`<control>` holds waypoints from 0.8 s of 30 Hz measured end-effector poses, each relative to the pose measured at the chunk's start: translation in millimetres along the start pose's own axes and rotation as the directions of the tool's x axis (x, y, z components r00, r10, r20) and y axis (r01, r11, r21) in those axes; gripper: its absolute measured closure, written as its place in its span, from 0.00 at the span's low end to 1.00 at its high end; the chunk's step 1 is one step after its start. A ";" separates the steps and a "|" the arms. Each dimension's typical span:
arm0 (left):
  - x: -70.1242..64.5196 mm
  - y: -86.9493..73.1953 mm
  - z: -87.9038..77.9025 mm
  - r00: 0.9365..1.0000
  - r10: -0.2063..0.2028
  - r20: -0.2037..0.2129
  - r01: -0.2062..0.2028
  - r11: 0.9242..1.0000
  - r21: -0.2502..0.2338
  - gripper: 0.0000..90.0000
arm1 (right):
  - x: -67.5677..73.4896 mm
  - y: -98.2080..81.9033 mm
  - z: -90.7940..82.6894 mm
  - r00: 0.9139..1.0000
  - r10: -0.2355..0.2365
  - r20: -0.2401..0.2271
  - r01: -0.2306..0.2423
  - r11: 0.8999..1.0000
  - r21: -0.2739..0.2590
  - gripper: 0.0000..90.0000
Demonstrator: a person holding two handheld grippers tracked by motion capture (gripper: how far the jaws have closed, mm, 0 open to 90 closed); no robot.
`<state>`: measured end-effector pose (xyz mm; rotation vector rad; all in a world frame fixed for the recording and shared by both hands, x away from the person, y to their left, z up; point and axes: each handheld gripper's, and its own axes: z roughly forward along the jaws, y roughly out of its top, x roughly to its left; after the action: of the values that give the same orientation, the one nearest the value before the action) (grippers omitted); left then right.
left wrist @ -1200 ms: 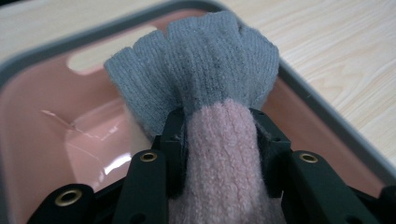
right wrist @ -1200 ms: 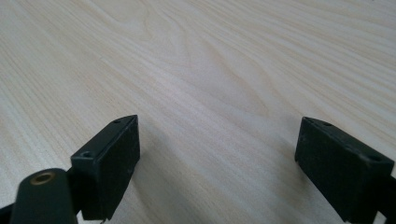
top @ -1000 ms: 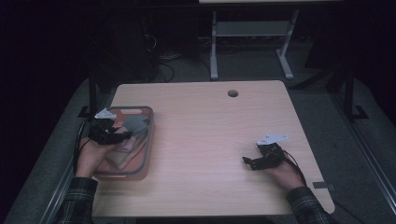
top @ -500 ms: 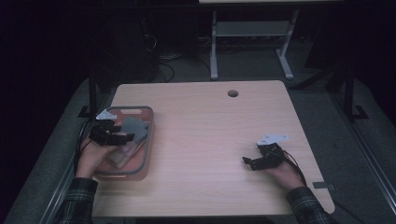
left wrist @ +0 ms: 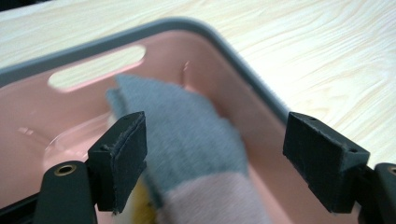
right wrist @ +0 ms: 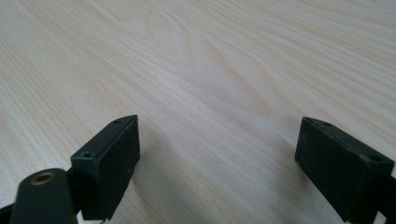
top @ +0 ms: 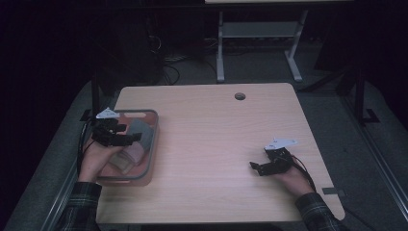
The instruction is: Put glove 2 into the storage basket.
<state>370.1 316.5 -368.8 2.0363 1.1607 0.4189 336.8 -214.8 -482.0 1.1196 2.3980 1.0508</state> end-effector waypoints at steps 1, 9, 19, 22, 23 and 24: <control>-1.9 2.9 -0.1 1.000 0.005 0.008 -0.005 1.000 -0.005 0.24 | 0.0 -0.2 -0.1 1.000 -0.001 -0.001 0.001 1.000 -0.001 0.15; -24.5 18.9 9.1 0.997 0.031 0.070 -0.028 0.999 -0.036 0.23 | 0.1 -1.2 -1.0 1.000 -0.005 -0.005 0.005 1.000 -0.003 0.15; -66.1 29.9 15.3 0.986 0.070 0.150 -0.060 0.996 -0.073 0.23 | 0.5 -1.2 -1.2 1.000 -0.001 -0.006 0.001 1.000 0.000 0.15; -78.1 31.8 17.5 0.981 0.082 0.176 -0.068 0.994 -0.083 0.23 | 0.6 -1.2 -1.2 1.000 -0.001 -0.006 0.001 1.000 0.000 0.15; -81.0 31.9 18.2 0.980 0.085 0.181 -0.071 0.994 -0.083 0.23 | 0.6 -1.2 -1.2 1.000 -0.001 -0.006 0.001 1.000 0.000 0.15; -84.7 32.0 19.7 0.978 0.088 0.189 -0.073 0.994 -0.086 0.23 | 0.6 -1.2 -1.2 1.000 -0.001 -0.006 0.001 1.000 0.001 0.15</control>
<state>355.4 226.7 -351.9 2.0113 0.9330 0.2944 335.1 -215.5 -482.0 1.1168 2.4037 1.0549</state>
